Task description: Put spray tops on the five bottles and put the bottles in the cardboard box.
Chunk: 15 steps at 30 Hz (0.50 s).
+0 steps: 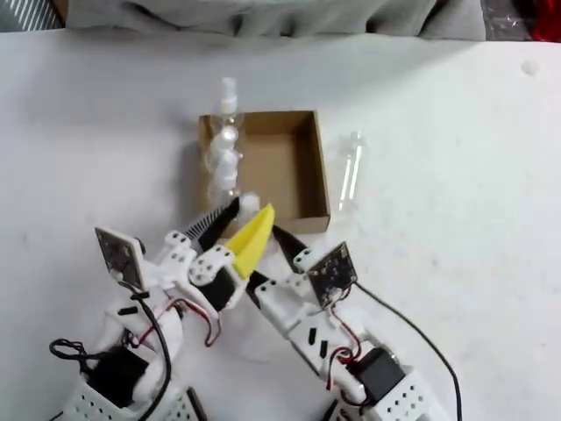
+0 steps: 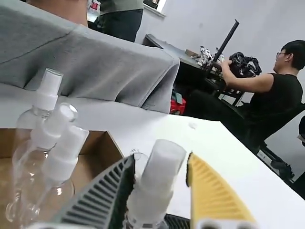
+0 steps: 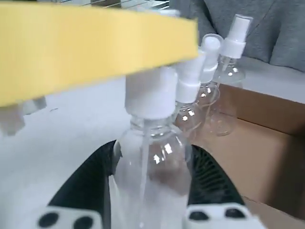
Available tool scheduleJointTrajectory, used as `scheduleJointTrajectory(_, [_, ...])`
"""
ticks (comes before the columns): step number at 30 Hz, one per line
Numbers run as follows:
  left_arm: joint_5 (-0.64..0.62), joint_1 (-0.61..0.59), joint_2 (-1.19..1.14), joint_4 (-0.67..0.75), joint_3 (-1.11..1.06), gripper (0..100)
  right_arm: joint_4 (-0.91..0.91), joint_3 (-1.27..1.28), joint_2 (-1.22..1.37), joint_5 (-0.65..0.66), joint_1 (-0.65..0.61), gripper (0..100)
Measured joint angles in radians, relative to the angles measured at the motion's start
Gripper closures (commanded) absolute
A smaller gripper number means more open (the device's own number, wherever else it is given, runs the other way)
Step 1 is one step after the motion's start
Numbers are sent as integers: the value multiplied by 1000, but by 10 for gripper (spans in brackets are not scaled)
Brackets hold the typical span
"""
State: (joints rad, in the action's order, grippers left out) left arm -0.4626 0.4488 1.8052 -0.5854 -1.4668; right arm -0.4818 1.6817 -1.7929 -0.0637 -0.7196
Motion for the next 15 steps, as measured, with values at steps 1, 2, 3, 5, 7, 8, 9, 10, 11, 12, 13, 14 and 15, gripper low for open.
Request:
scheduleJointTrajectory(1, [0,-11,0,0,0,860,0,0,0,0,6,982])
scheduleJointTrajectory(2, [0,-15,0,0,0,871,0,0,0,2,6,982])
scheduleJointTrajectory(3, [-2,-17,0,-5,0,884,0,0,0,2,2,982])
scheduleJointTrajectory(5, [-2,-14,0,-29,0,908,0,0,0,2,5,982])
scheduleJointTrajectory(7, [-2,-12,9,-48,2,922,-2,0,0,2,8,982])
scheduleJointTrajectory(8, [-3,-12,18,-54,2,925,-2,0,0,3,8,982])
scheduleJointTrajectory(9, [-3,-12,20,-54,2,924,-2,0,0,5,8,982])
scheduleJointTrajectory(10, [-5,-12,20,-54,3,924,-2,0,0,5,8,982])
scheduleJointTrajectory(11, [-5,-12,20,-55,3,924,-2,0,0,5,8,982])
scheduleJointTrajectory(12, [-5,-12,20,-55,3,924,-2,0,0,5,8,982])
scheduleJointTrajectory(13, [-5,-12,20,-55,3,924,-2,0,0,5,8,982])
scheduleJointTrajectory(14, [-5,-12,20,-55,3,924,-2,0,0,5,8,982])
scheduleJointTrajectory(15, [-5,-12,20,-55,5,924,-2,0,0,5,8,982])
